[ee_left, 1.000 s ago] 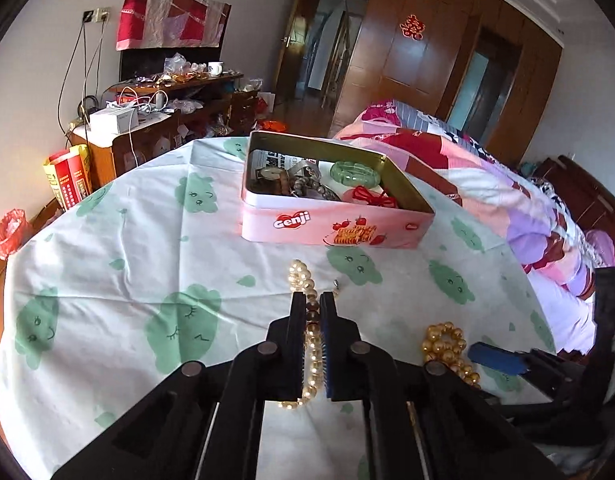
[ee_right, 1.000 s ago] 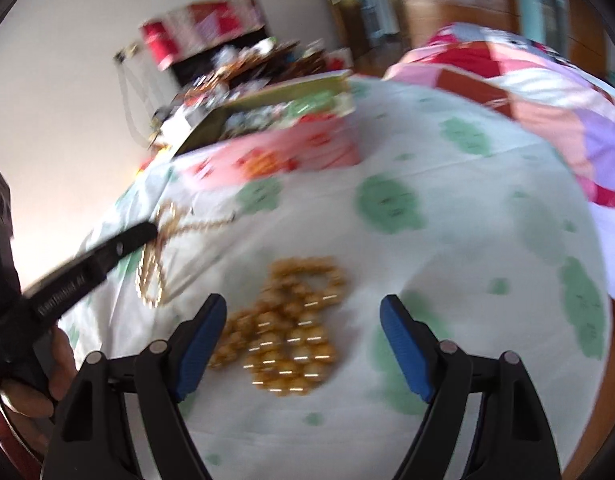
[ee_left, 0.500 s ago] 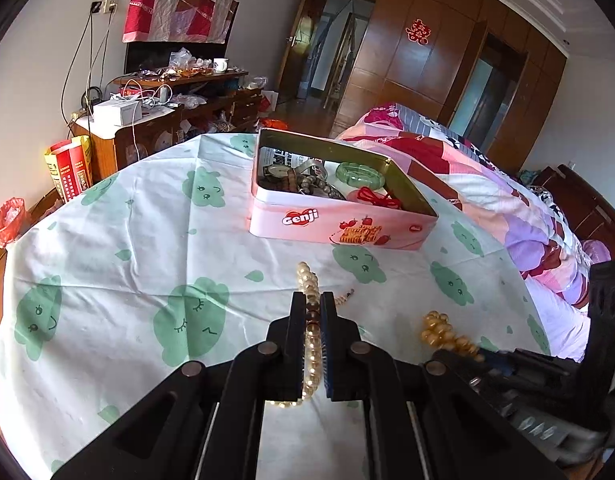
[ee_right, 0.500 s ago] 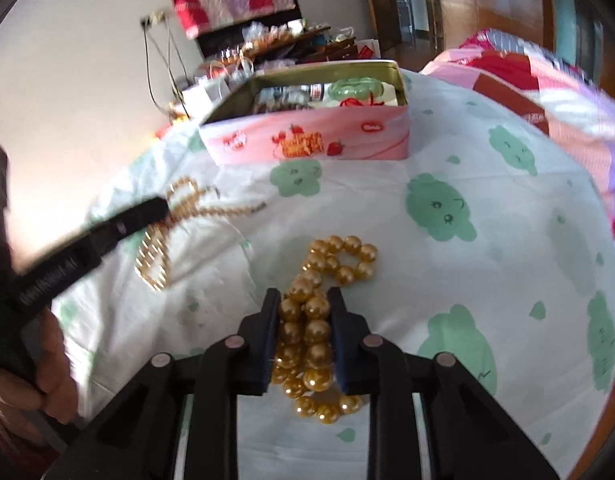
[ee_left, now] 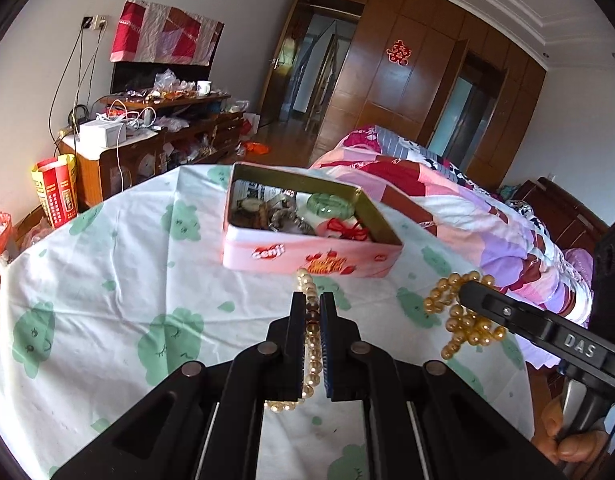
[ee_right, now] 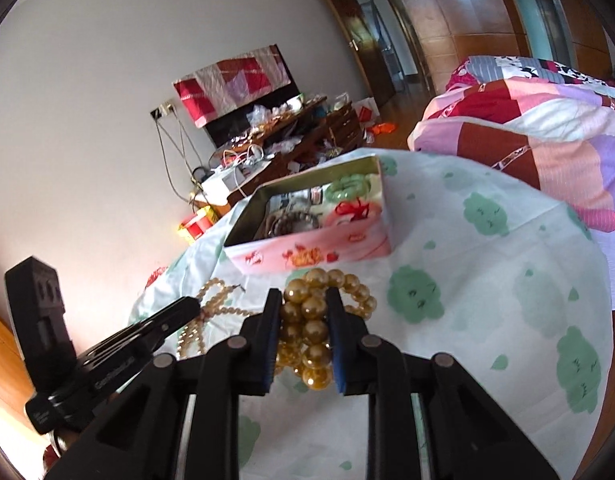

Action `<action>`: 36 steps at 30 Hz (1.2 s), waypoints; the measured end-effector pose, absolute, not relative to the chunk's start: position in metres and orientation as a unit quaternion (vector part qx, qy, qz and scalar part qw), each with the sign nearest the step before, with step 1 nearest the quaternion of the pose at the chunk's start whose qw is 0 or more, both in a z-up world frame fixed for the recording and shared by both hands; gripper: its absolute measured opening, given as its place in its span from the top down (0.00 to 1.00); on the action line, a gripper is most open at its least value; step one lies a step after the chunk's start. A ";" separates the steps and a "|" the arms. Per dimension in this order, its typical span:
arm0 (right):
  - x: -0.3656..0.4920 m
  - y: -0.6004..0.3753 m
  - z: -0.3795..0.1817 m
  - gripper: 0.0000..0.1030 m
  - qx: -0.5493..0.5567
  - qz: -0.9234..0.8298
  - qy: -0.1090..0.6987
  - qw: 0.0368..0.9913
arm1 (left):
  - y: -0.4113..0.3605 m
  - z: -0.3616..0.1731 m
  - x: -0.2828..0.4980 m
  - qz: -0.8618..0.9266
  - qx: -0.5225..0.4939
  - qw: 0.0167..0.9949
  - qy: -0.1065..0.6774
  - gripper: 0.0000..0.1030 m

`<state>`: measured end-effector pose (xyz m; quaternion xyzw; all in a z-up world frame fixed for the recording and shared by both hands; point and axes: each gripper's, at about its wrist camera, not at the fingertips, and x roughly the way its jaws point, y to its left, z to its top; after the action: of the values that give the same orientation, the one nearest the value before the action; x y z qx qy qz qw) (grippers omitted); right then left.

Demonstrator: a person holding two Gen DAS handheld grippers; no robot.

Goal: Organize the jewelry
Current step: 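Carry pearls with left tool while right tool carries gold beads into the tin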

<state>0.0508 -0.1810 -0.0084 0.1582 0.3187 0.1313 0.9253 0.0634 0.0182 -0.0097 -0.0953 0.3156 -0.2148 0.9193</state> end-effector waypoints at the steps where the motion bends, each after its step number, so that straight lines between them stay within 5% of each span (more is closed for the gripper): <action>1: 0.053 -0.182 -0.007 0.76 0.159 0.129 0.318 0.926 | 0.017 -0.008 0.064 -0.217 -0.096 0.919 0.314 0.95; 21: 0.109 -0.182 0.037 0.76 0.110 0.107 0.243 0.958 | -0.004 0.026 0.125 -0.224 -0.103 0.934 0.259 0.95; 36: 0.192 -0.169 0.008 0.76 0.080 0.070 0.256 0.961 | -0.038 0.002 0.199 -0.185 -0.057 0.939 0.284 0.95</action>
<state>0.1920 -0.1694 0.0081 0.0797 0.2558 0.0703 0.9609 0.1987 -0.0379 0.0017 -0.0569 0.2838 -0.1847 0.9392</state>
